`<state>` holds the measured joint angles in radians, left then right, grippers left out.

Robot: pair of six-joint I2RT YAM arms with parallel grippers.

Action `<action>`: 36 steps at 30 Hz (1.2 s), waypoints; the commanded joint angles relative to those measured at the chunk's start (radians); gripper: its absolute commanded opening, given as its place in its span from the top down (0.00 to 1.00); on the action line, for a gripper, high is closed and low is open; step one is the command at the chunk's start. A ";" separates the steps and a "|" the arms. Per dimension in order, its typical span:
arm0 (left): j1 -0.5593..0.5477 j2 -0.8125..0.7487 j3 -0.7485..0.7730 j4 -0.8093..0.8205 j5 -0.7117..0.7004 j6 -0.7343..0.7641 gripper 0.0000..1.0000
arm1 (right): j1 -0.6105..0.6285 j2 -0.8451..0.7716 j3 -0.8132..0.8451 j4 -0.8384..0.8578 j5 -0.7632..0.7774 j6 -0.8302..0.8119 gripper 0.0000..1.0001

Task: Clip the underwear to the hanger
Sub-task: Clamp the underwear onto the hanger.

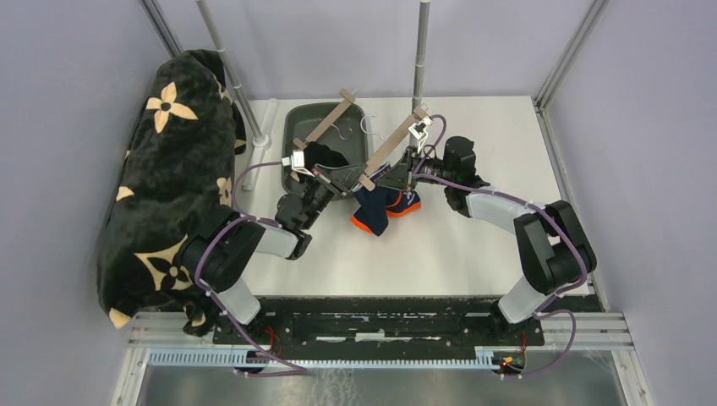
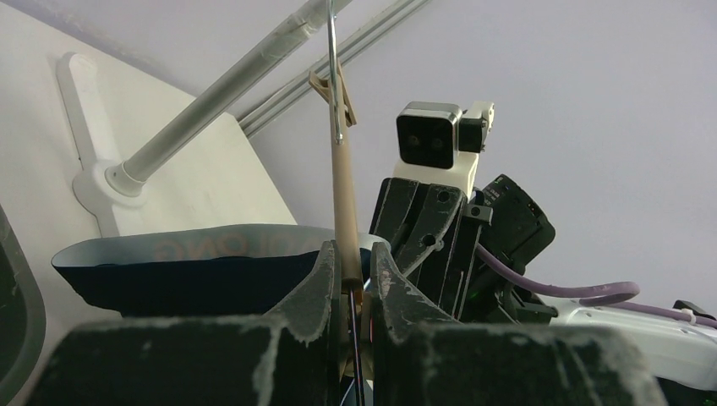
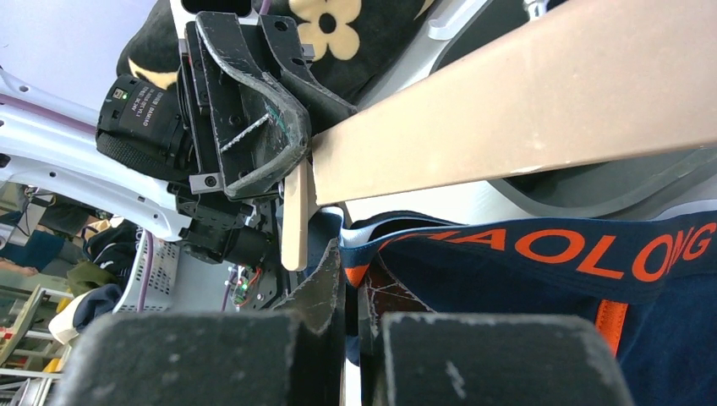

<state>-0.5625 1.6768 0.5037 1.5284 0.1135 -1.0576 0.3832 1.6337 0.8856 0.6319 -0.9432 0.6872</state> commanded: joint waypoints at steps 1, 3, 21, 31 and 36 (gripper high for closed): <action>0.002 0.010 0.036 0.200 0.033 0.036 0.97 | -0.004 -0.042 0.052 0.036 -0.028 -0.001 0.99; 0.003 0.013 0.036 0.198 0.034 0.043 0.97 | -0.005 -0.046 0.052 0.023 -0.027 -0.010 0.99; 0.003 -0.011 0.030 0.145 0.042 0.117 0.97 | -0.005 -0.058 0.052 -0.025 -0.025 -0.027 0.99; 0.003 -0.019 0.022 0.135 0.047 0.131 0.97 | -0.004 -0.063 0.053 -0.045 -0.023 -0.042 0.99; 0.004 -0.027 0.015 0.129 0.048 0.141 0.97 | -0.004 -0.064 0.055 -0.056 -0.019 -0.051 0.99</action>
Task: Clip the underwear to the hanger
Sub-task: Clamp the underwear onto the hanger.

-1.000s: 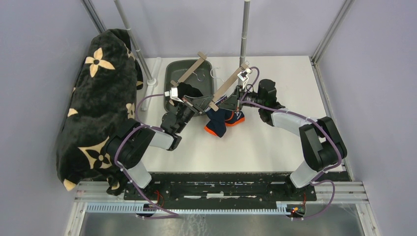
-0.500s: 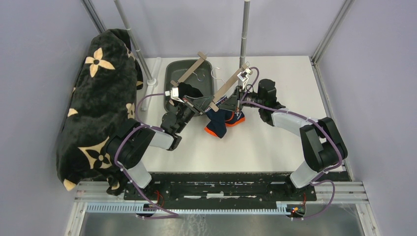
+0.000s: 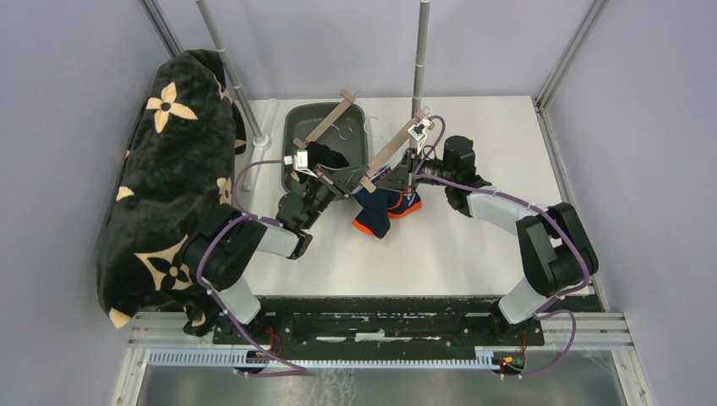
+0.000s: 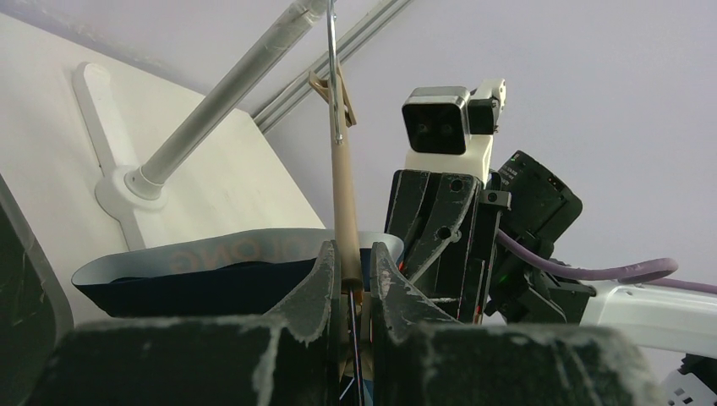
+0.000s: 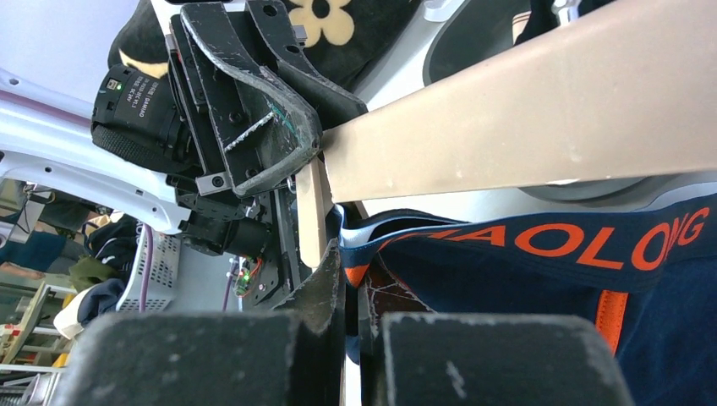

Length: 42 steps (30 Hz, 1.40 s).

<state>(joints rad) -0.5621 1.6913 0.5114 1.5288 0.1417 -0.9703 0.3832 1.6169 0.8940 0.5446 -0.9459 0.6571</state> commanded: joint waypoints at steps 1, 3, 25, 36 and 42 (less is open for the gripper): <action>0.003 -0.042 0.005 0.128 0.021 0.054 0.97 | -0.005 -0.047 0.046 0.031 -0.016 -0.023 0.99; 0.004 -0.044 0.001 0.129 0.021 0.055 0.97 | -0.004 -0.048 0.047 0.026 -0.017 -0.025 0.99; 0.008 -0.033 -0.008 0.114 0.037 0.084 0.97 | -0.005 -0.055 0.050 0.011 -0.011 -0.034 0.99; 0.008 -0.009 -0.001 0.111 0.045 0.096 0.97 | -0.004 -0.050 0.052 0.012 -0.011 -0.034 0.99; 0.008 0.001 0.010 0.112 0.064 0.101 0.93 | -0.005 -0.049 0.051 0.011 -0.010 -0.033 0.99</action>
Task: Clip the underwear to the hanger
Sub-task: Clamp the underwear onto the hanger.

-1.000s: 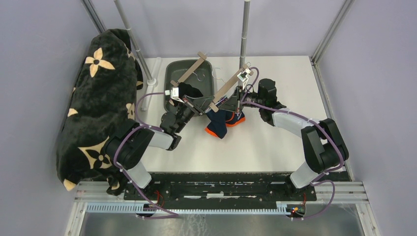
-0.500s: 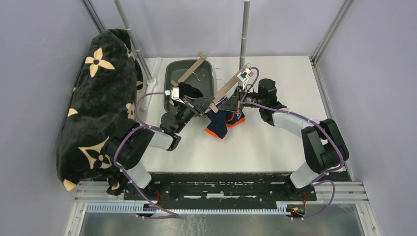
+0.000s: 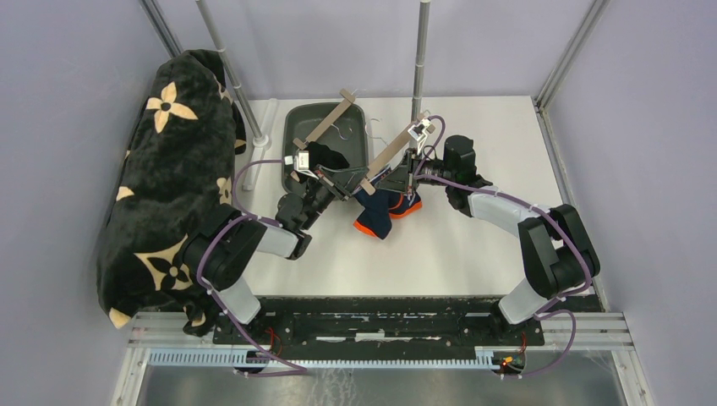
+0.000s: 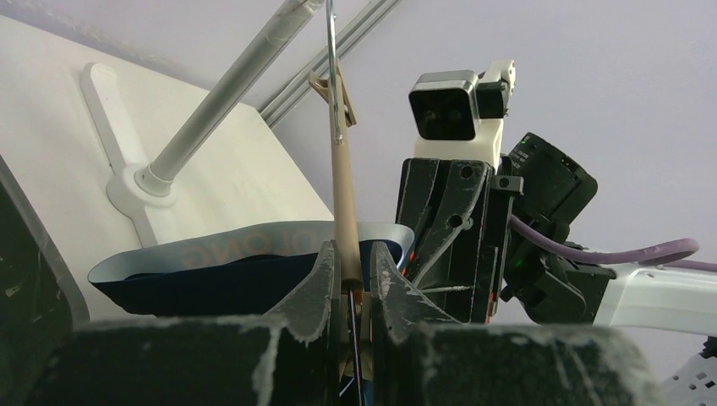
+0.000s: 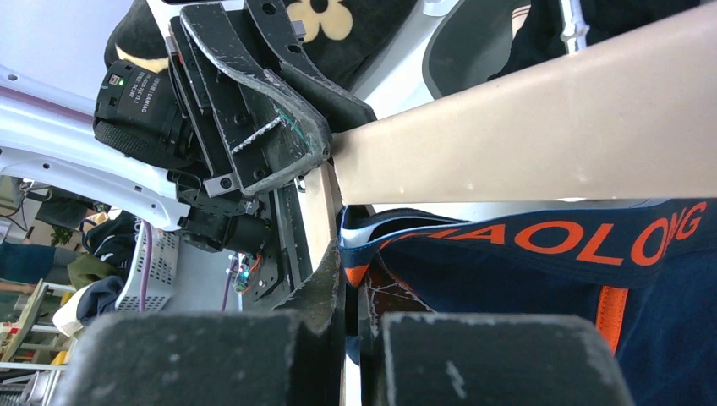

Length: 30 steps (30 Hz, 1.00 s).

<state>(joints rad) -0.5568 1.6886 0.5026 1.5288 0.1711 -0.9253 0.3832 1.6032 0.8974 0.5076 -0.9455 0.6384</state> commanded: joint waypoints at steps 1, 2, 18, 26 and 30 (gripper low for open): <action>0.003 0.005 0.019 0.111 0.037 0.057 0.88 | -0.004 -0.035 0.049 0.048 -0.011 -0.014 0.99; 0.003 0.005 0.018 0.110 0.040 0.058 0.82 | -0.004 -0.035 0.048 0.049 -0.012 -0.014 0.99; 0.002 0.026 -0.047 0.149 0.025 0.054 0.58 | -0.002 0.005 0.033 0.005 -0.020 -0.038 0.99; 0.001 0.058 -0.115 0.200 0.011 0.029 0.60 | 0.003 0.034 0.018 -0.081 -0.003 -0.081 0.99; -0.002 0.057 -0.153 0.200 -0.008 0.026 0.60 | 0.006 0.048 -0.016 -0.086 0.023 -0.077 0.97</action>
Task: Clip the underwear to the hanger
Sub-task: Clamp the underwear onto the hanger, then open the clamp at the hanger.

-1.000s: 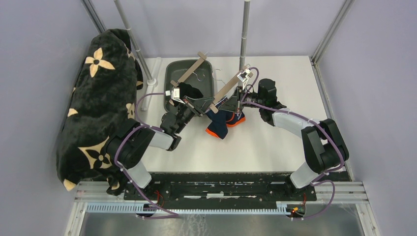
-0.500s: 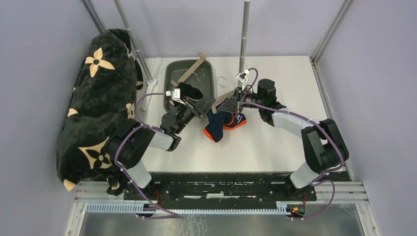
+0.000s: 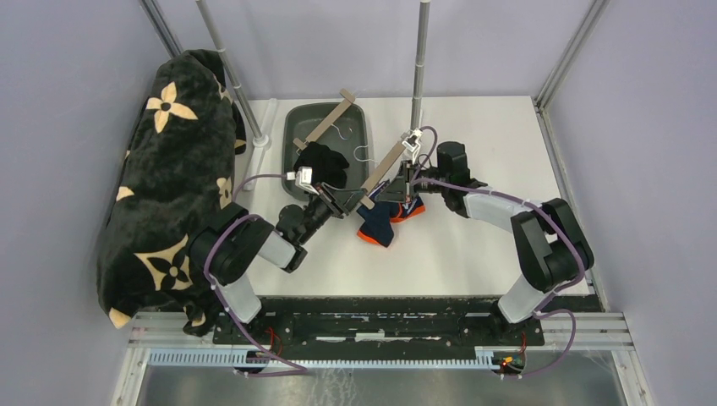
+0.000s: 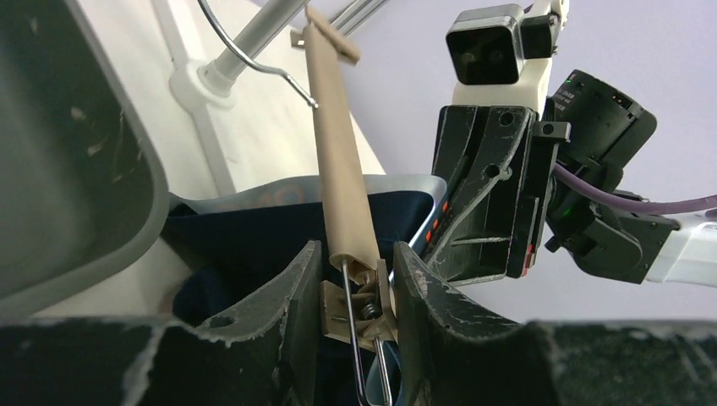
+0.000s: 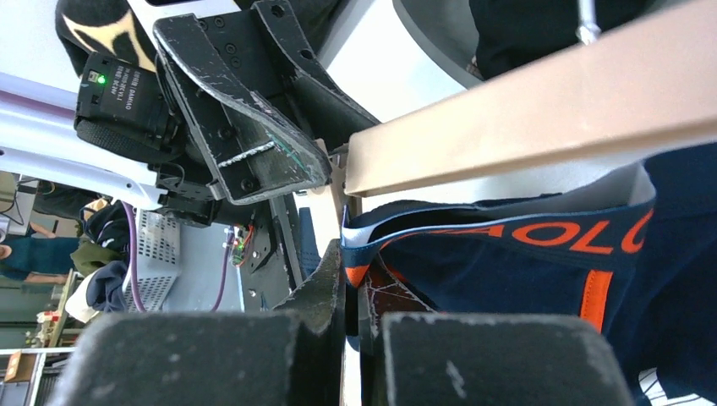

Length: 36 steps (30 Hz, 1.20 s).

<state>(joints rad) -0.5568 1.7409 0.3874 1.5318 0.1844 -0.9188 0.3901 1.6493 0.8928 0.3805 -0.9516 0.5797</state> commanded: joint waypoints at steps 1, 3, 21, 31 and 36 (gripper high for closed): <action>-0.002 0.003 -0.048 0.198 -0.031 0.018 0.60 | 0.002 0.009 -0.018 0.040 0.032 -0.012 0.96; -0.004 0.004 -0.064 0.198 -0.045 0.010 0.61 | 0.006 0.019 -0.030 0.039 0.043 0.002 0.91; -0.005 0.028 -0.081 0.198 -0.108 -0.003 0.69 | 0.018 -0.071 -0.075 -0.071 0.461 0.186 0.41; -0.016 -0.043 -0.099 0.198 -0.137 -0.009 0.75 | 0.014 0.054 -0.280 0.467 0.726 0.622 0.38; -0.020 -0.054 -0.095 0.197 -0.125 -0.014 0.78 | 0.013 0.222 -0.261 0.769 0.730 0.737 0.39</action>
<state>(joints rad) -0.5701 1.7245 0.2909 1.5311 0.0753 -0.9195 0.4072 1.7725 0.6170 0.7586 -0.2798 1.1519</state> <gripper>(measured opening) 0.383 0.616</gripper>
